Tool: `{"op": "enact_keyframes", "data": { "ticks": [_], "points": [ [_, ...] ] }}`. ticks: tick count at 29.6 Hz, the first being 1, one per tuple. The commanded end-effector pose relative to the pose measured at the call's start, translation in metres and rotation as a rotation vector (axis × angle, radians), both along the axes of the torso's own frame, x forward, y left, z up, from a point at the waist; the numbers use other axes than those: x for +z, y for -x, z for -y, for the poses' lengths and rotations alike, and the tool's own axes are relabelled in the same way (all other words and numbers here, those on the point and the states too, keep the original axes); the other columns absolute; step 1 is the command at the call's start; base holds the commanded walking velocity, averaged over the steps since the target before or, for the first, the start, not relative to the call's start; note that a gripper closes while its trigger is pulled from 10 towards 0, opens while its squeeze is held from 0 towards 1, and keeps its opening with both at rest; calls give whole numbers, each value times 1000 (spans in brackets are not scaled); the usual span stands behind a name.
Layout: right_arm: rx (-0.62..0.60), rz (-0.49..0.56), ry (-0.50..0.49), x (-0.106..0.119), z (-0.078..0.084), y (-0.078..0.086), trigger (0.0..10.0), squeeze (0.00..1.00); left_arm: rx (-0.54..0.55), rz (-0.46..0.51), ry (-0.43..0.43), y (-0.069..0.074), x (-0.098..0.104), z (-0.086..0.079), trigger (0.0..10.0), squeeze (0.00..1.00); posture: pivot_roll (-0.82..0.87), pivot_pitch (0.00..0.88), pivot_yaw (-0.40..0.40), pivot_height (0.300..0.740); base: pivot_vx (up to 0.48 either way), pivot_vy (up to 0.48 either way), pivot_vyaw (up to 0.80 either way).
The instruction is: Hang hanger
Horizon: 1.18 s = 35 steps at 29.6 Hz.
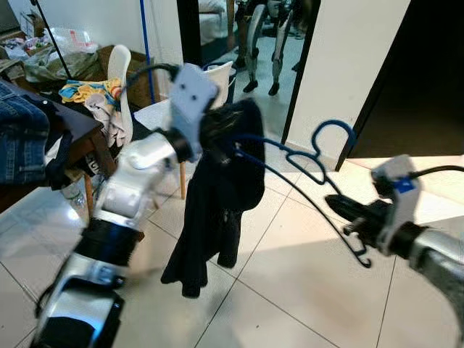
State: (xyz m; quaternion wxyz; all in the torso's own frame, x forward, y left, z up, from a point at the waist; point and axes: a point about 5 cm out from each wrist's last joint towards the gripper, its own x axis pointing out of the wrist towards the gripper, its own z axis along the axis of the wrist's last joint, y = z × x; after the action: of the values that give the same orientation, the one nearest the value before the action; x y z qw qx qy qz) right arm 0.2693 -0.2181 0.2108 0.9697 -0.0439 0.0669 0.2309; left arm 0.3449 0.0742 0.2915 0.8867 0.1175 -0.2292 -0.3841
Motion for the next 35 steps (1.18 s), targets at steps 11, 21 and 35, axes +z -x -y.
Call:
{"op": "enact_keyframes", "data": {
  "ticks": [11,21,35],
  "points": [
    [-108,48,-107,-1,-11,-24,10000,0,-221,-61,-50,30,-24,38,10000,0,-15,77,34,740,0,0,0],
    [-127,60,-182,-5,-29,-37,10000,0,-358,-143,213,43,-11,46,10000,0,-11,73,31,740,0,0,0],
    [-106,165,-417,12,-37,-41,10000,0,-353,-200,1,46,-47,42,10000,686,-11,76,32,740,0,0,0]
  ]
}}
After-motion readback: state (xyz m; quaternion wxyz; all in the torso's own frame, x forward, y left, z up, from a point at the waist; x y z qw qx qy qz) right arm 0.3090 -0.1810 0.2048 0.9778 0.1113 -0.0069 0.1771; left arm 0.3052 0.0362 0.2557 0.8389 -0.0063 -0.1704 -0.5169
